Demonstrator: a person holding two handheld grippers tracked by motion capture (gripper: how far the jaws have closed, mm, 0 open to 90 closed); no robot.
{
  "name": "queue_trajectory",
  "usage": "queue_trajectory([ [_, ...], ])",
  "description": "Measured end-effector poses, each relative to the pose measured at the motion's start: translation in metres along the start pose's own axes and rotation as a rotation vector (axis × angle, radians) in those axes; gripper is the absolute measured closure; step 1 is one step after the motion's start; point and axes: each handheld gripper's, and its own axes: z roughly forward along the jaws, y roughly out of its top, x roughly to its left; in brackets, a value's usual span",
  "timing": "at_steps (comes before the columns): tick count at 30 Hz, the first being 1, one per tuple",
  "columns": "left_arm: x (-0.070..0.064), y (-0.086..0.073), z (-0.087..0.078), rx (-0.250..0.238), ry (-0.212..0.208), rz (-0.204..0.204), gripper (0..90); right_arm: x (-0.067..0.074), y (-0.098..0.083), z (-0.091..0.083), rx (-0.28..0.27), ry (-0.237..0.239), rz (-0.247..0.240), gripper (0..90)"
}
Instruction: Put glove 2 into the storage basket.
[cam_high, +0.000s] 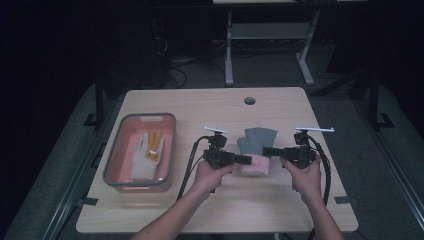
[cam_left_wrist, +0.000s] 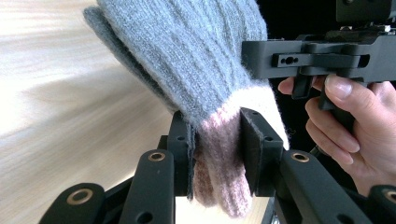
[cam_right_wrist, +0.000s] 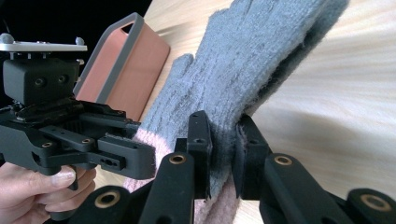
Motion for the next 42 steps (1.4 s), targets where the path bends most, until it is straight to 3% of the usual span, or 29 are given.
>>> queue_trajectory([
  [19,0.004,0.012,-0.049,-0.054,0.016,0.013,67.7,0.041,0.028,0.020,0.013,0.056,-0.045,79.0],
  [42,0.015,0.019,-0.092,-0.099,0.028,0.021,67.9,0.071,0.048,0.044,0.027,0.101,-0.082,78.9],
])
